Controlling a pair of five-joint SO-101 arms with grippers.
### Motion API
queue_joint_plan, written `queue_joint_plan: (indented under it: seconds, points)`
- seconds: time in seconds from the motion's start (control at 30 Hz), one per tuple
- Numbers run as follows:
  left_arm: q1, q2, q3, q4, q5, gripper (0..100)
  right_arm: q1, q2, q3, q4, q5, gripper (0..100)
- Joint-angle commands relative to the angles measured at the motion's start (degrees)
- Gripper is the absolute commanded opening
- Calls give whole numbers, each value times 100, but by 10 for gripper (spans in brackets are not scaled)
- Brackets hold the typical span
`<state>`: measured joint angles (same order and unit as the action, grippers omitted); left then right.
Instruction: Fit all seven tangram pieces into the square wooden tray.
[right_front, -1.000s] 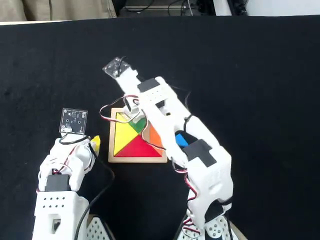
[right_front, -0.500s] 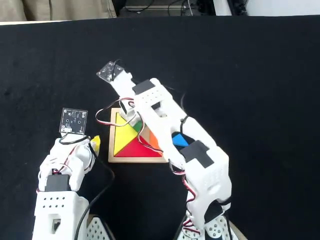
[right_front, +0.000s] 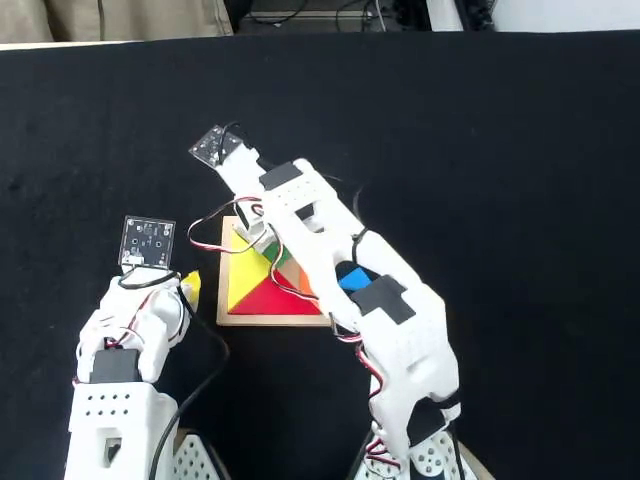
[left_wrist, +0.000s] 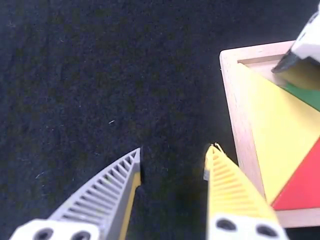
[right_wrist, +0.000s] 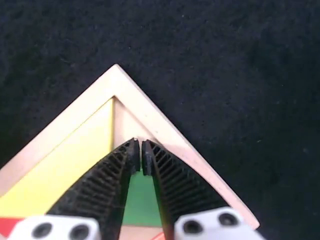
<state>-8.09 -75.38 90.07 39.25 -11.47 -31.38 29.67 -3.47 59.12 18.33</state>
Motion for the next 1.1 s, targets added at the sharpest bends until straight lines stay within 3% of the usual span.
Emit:
queue_joint_plan:
  seconds: [0.0, 0.37, 0.6, 0.77, 0.93, 1.07]
  points:
    - [40, -79, -31, -123, 18, 213, -79, -66, -400, 422, 53, 11]
    - [48, -79, -22, -123, 18, 213, -255, -84, -549, 571, 53, 11]
    - [40, -79, -31, -123, 26, 213, 431, -1666, -699, 1916, 378, 11]
    - [31, -79, -57, -123, 62, 213, 747, -3451, 462, 2171, 501, 11]
    - [40, -79, -31, -123, 62, 214, 1002, -4831, 2105, 1538, 1187, 15]
    - [40, -79, -22, -132, 53, 213, 1547, -5042, 3160, 1055, 1363, 15]
